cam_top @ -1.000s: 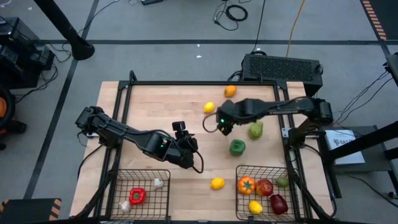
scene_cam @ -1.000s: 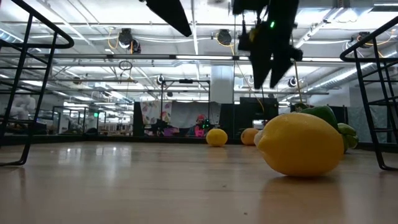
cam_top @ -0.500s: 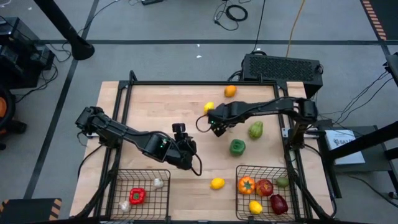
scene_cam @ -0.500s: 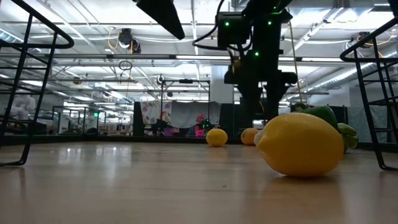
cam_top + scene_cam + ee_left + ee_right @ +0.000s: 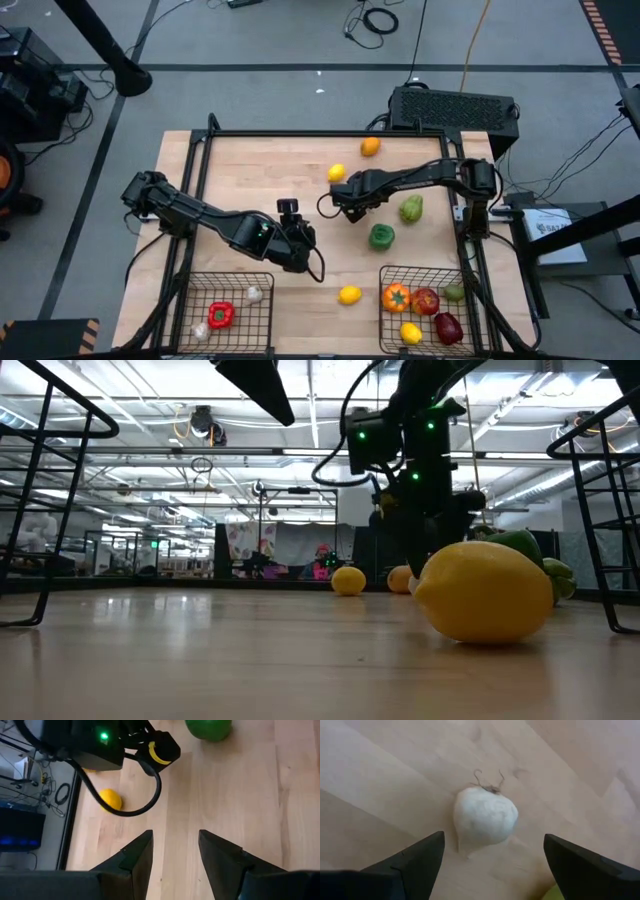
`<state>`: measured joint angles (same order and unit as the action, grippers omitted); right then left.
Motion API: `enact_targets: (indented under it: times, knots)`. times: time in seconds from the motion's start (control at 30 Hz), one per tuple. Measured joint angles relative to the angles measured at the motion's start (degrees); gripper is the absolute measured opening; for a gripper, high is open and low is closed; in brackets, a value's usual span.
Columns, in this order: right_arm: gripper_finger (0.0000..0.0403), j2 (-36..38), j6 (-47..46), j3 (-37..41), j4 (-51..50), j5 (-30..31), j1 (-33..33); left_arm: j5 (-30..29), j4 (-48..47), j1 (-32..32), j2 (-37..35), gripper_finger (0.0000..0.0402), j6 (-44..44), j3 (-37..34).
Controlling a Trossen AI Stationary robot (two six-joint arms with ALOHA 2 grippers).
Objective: Sort produce into baskets
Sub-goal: Put the white garlic into the left black wire basket
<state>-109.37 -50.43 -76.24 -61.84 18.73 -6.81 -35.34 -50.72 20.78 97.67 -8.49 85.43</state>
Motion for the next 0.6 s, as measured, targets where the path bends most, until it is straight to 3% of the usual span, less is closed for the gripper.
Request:
enact_targets:
  times: [0.6]
  knots:
    - [0.0319,0.19,-1.02,7.36,10.75,-4.17,-0.37,0.77,-1.27,0.0,0.02,0.0166,0.02,0.0]
